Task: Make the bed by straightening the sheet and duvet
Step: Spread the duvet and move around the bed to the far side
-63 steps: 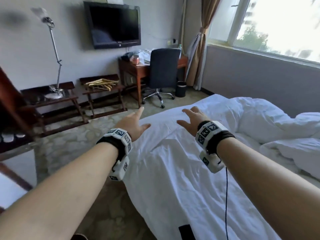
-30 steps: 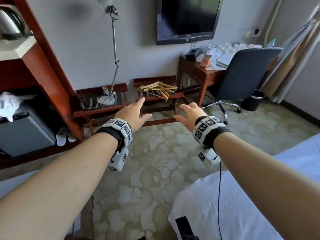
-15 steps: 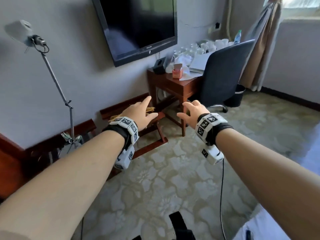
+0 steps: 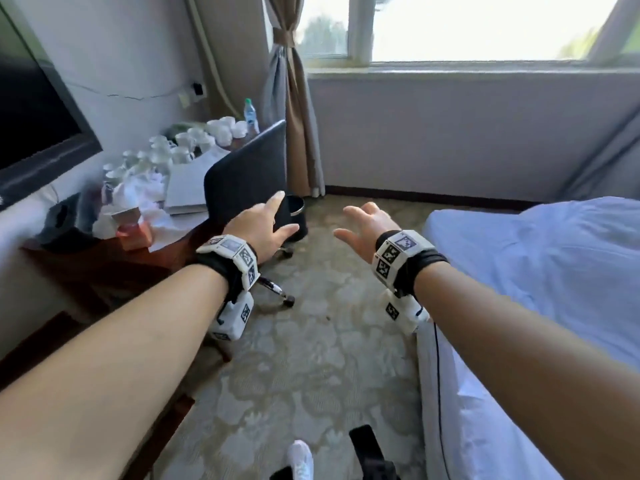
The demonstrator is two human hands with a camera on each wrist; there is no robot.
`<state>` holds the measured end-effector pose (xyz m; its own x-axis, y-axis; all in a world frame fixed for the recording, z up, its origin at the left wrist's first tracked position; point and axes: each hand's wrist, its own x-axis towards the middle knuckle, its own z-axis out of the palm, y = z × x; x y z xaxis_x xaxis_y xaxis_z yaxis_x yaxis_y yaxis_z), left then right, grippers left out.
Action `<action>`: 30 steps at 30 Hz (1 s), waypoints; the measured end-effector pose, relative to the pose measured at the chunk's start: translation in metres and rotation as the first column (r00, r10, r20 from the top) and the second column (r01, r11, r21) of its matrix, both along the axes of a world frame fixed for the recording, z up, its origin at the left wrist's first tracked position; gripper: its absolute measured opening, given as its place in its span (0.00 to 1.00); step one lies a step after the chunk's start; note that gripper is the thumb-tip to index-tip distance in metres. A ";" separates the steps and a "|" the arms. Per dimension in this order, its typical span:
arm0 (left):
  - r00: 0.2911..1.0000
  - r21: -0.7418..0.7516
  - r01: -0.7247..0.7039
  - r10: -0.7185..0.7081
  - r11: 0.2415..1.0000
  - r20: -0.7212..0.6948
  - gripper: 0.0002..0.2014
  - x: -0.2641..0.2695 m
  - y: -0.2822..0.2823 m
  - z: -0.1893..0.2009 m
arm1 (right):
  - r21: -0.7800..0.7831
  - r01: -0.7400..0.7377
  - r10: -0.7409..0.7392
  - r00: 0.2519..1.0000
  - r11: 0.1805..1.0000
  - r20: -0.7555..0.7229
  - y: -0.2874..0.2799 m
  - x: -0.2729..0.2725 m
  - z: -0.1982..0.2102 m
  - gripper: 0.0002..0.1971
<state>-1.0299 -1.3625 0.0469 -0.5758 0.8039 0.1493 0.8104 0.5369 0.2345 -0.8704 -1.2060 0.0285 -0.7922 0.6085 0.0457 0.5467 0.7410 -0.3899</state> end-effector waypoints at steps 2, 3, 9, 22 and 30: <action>0.997 0.010 0.068 -0.069 0.998 0.020 0.35 -0.026 0.051 -0.006 | -0.003 0.088 -0.088 0.995 0.996 0.043 0.039 -0.005 0.000 0.30; 0.993 0.011 0.113 -0.113 0.994 0.032 0.35 -0.042 0.087 -0.007 | 0.005 0.146 -0.146 0.987 0.989 0.069 0.065 -0.009 0.003 0.31; 0.924 -0.004 0.382 -0.381 0.924 0.036 0.36 -0.071 0.279 0.013 | 0.014 0.436 -0.436 0.895 0.900 0.091 0.196 0.002 0.026 0.32; 0.818 -0.013 0.574 -0.574 0.819 -0.034 0.35 -0.129 0.618 0.023 | -0.012 0.597 -0.597 0.802 0.802 0.003 0.504 -0.070 0.016 0.31; 0.830 0.037 0.557 -0.554 0.829 -0.066 0.35 -0.199 0.798 0.061 | 0.038 0.579 -0.578 0.816 0.815 -0.037 0.682 -0.132 0.055 0.30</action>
